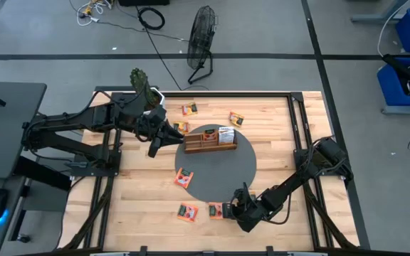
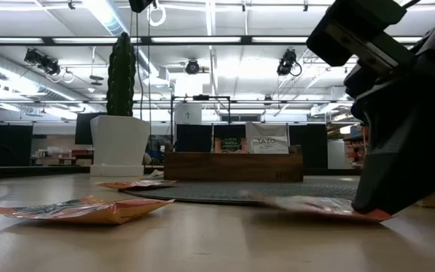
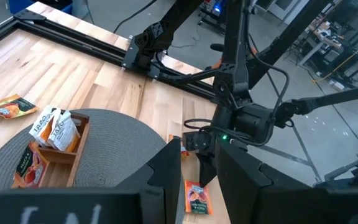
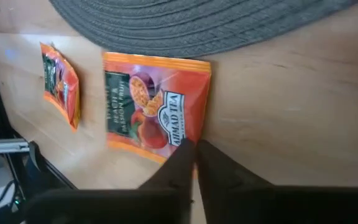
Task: Pick & Place Tea
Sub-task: Put the pink tea bag into the middle section of the wooden organizer
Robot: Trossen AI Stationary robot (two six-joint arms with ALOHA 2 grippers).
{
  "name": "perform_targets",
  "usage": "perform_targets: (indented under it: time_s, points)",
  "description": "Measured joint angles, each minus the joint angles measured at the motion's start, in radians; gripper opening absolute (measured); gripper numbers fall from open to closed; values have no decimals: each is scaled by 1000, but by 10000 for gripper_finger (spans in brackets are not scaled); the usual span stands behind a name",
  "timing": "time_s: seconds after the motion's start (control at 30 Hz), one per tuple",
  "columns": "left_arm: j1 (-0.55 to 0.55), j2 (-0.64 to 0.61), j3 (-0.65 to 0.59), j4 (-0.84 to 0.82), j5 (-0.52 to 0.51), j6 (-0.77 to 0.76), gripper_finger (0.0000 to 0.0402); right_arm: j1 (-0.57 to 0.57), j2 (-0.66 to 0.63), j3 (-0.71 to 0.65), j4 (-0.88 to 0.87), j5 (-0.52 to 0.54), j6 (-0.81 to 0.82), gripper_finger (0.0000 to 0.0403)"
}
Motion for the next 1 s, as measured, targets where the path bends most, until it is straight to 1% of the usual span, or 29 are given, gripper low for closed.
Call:
perform_targets:
  time_s: [0.03,0.17,0.4,0.5,0.6,0.77,1.0]
  points:
    - [0,0,0,-1,0,0,103,0,0,0,0,3,-11,11]
    - [0,0,0,-10,0,1,103,-1,2,-1,5,12,-11,5]
    - [0,0,0,-11,0,1,103,6,-3,-3,62,126,-21,1]
    - [0,0,0,-14,0,1,103,2,-3,-3,91,149,-34,1]
    - [0,0,0,-14,0,1,103,4,0,15,86,213,-34,1]
    - [0,0,0,-14,0,-1,103,0,-1,73,77,289,-65,0]
    - [0,0,0,-12,0,1,103,-17,-3,164,34,487,-78,0]
